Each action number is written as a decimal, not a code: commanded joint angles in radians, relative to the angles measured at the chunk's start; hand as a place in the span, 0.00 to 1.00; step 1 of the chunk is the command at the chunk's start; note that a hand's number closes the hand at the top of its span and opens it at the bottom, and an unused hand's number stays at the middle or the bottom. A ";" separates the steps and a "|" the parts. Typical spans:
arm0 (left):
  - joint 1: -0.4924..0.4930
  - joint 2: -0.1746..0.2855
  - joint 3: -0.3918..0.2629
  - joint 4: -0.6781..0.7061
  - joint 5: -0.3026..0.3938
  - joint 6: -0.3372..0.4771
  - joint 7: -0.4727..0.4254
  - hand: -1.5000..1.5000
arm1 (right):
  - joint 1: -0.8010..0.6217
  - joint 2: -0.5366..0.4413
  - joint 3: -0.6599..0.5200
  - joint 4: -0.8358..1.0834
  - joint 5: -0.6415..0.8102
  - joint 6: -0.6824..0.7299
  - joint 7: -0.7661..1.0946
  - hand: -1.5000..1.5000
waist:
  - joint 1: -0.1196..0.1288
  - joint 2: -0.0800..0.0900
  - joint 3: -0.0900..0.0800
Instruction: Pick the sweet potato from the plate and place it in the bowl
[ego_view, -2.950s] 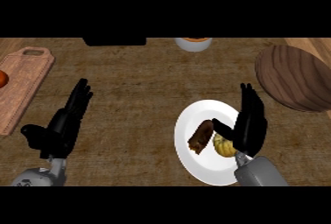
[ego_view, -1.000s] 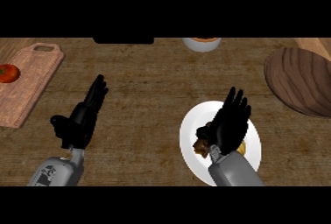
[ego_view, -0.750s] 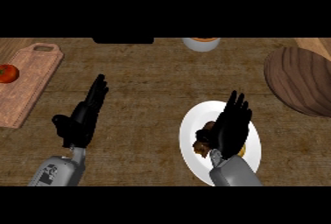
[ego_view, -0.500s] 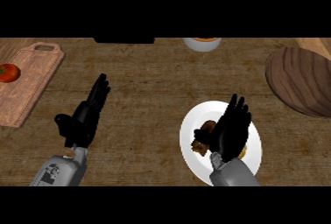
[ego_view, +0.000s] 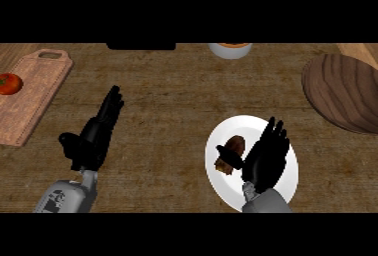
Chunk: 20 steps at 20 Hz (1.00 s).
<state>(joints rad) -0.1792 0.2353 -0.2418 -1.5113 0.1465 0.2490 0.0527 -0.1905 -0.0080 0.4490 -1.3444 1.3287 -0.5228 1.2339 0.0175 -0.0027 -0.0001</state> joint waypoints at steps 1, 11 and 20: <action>-0.007 -0.005 0.004 0.009 0.002 -0.006 0.006 0.50 | 0.021 0.008 0.001 0.004 0.035 -0.022 0.253 0.00 | -0.015 0.001 -0.001; -0.030 -0.027 -0.002 0.002 -0.027 0.014 0.019 0.50 | 0.022 0.008 -0.016 0.099 -0.008 -0.041 0.254 0.00 | -0.008 0.004 0.001; -0.023 -0.001 0.036 -0.004 0.003 -0.038 0.021 0.50 | -0.075 0.007 0.099 0.233 -0.120 0.061 0.223 1.00 | 0.006 0.006 0.000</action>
<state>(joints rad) -0.2021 0.2155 -0.2266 -1.5080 0.1326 0.2380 0.0692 -0.2248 -0.0280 0.5182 -1.1885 1.2599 -0.5051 1.2535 0.0180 -0.0129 -0.0137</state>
